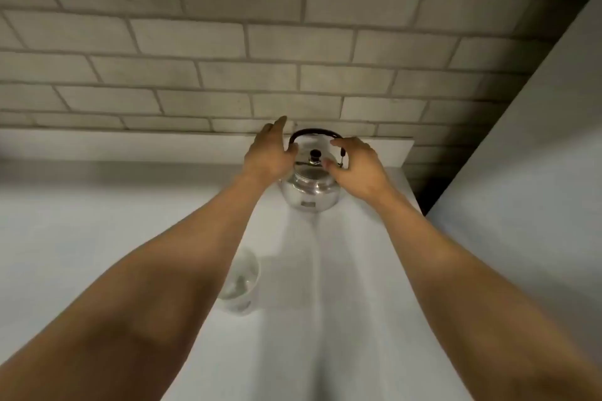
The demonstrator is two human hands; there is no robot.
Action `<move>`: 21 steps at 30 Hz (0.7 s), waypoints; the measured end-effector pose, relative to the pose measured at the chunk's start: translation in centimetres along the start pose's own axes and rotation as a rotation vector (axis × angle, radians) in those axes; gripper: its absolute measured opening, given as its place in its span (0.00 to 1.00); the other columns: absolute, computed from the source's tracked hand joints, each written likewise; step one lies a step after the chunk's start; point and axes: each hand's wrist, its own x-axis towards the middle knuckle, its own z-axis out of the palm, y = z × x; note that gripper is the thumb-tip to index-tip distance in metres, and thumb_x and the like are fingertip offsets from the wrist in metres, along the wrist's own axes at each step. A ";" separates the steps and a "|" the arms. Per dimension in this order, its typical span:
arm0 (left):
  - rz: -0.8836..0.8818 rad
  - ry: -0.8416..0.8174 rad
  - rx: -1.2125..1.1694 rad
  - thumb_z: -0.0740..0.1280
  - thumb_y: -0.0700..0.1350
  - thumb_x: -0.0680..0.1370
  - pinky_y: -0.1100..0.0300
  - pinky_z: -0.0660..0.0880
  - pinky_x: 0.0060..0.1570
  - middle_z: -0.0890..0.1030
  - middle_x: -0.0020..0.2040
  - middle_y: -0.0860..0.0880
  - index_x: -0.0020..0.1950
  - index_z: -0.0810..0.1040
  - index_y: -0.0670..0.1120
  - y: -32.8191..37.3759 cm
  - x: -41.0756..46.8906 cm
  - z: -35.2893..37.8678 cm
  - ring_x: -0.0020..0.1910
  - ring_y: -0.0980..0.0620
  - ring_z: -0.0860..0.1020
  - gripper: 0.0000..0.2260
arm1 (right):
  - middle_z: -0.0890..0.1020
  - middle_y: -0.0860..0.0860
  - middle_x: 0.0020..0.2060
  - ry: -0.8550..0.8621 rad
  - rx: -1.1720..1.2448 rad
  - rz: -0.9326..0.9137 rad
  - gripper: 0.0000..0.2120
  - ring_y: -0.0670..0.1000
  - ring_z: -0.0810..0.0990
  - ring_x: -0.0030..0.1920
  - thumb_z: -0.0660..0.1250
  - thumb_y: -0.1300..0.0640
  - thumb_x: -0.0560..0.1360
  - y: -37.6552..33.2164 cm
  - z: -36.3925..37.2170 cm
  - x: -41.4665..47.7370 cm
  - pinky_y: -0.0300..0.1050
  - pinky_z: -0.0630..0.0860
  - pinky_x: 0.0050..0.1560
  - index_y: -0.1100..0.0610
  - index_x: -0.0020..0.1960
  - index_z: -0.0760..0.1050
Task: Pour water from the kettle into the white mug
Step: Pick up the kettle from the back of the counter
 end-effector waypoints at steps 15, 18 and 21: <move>-0.004 -0.090 -0.018 0.63 0.42 0.85 0.56 0.73 0.60 0.82 0.64 0.42 0.72 0.77 0.45 -1.4 4.7 3.2 0.64 0.41 0.79 0.15 | 0.79 0.55 0.62 -0.136 0.025 -0.016 0.20 0.56 0.79 0.62 0.64 0.49 0.84 1.3 2.1 6.7 0.47 0.73 0.62 0.53 0.73 0.74; -0.006 -0.078 -0.023 0.64 0.43 0.85 0.49 0.77 0.61 0.84 0.59 0.42 0.69 0.79 0.46 -1.4 4.2 3.0 0.59 0.41 0.81 0.13 | 0.81 0.51 0.56 -0.127 0.087 -0.033 0.16 0.52 0.79 0.58 0.63 0.45 0.84 1.5 2.2 6.6 0.44 0.75 0.59 0.52 0.66 0.79; -0.003 -0.105 -0.060 0.65 0.44 0.85 0.49 0.78 0.58 0.84 0.57 0.43 0.65 0.80 0.47 -1.1 3.0 2.4 0.54 0.42 0.82 0.11 | 0.82 0.45 0.50 -0.128 0.169 -0.032 0.11 0.47 0.80 0.53 0.65 0.47 0.83 1.8 1.7 5.6 0.30 0.71 0.51 0.51 0.61 0.80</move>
